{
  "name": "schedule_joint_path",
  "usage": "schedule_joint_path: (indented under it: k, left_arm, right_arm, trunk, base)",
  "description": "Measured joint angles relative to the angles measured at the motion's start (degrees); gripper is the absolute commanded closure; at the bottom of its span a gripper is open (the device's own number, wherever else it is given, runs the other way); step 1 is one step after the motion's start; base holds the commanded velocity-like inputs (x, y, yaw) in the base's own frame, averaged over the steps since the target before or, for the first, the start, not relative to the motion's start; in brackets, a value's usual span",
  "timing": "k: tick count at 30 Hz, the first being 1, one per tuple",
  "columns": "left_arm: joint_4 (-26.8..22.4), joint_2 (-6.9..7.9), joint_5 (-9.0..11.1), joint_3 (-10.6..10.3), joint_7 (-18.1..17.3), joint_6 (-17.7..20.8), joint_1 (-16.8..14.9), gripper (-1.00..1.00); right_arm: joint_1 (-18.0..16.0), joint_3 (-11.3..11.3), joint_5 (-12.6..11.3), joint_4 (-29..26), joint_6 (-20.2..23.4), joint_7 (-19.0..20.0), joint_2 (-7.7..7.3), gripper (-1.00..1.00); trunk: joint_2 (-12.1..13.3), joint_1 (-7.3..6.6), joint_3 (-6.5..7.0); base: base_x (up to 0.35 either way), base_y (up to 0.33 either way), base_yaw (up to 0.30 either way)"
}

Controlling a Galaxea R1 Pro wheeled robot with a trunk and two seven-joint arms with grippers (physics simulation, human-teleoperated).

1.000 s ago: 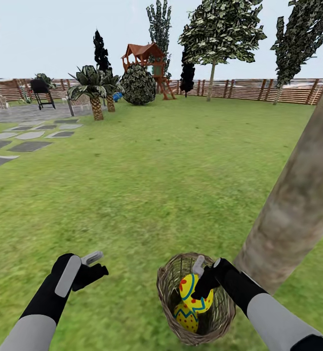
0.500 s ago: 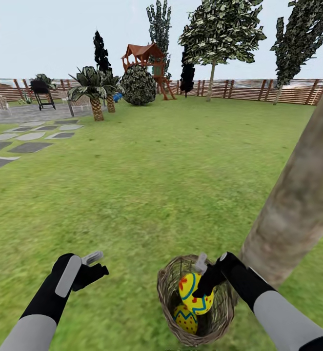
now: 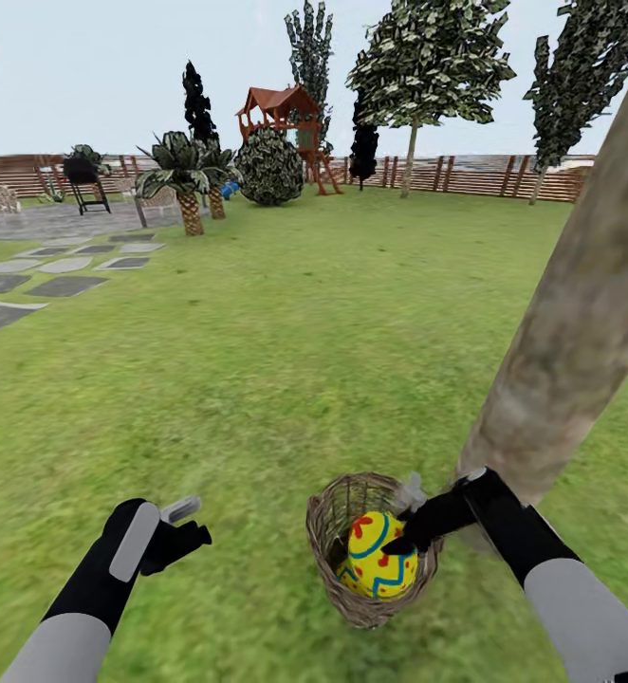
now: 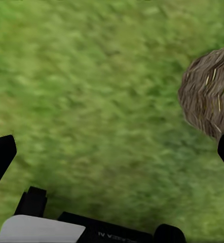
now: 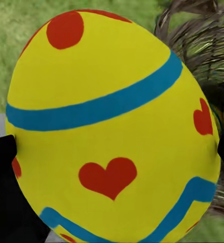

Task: Take the three Easter eggs out of the wicker basket on the lawn in the garden, then place them on the lawn next to a single tree (choose any tree) so that all three eggs are next to the same tree and none are left in the basket.

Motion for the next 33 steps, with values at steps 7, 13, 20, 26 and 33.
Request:
schedule_joint_path:
  k: [7, 13, 20, 26, 33]
  left_arm:
    - [-0.1, -0.09, 0.0, 0.1, 0.0, 0.0, 0.0, -1.00]
    - [0.0, -0.09, 0.1, 0.1, -0.2, -0.1, 0.0, -1.00]
    - [0.1, -2.32, 0.1, 0.2, -0.2, -0.3, 0.0, -1.00]
    - [0.2, -2.95, 0.1, 0.1, -0.2, -0.3, 0.0, -1.00]
    - [0.2, -4.96, 0.1, -0.2, -0.4, -0.4, 0.0, -1.00]
  right_arm:
    - [0.2, -10.6, -0.2, -2.0, -0.2, 6.8, -0.61, 1.00]
    - [0.3, -10.6, 0.1, -1.3, -0.1, 7.1, -0.80, 1.00]
    - [0.9, -10.4, 0.3, 7.8, -0.5, 6.6, -4.66, 1.00]
    - [1.2, -10.4, 2.2, 11.2, -0.5, 6.5, -7.43, 1.00]
    - [1.2, -10.4, 2.2, 11.3, -1.3, -1.0, -8.68, 1.00]
  trunk:
    - [2.0, -1.11, 0.99]
    - [2.0, -1.11, 1.42]
    - [2.0, -1.11, 1.57]
    - [2.0, -1.11, 1.57]
    - [2.0, -1.11, 1.57]
  base:
    - [-0.003, 0.000, -0.052]
    - [0.000, 0.000, -0.205]
    - [0.000, 0.000, -0.108]
    - [0.000, 0.000, -0.267]
    - [-0.018, 0.000, -0.276]
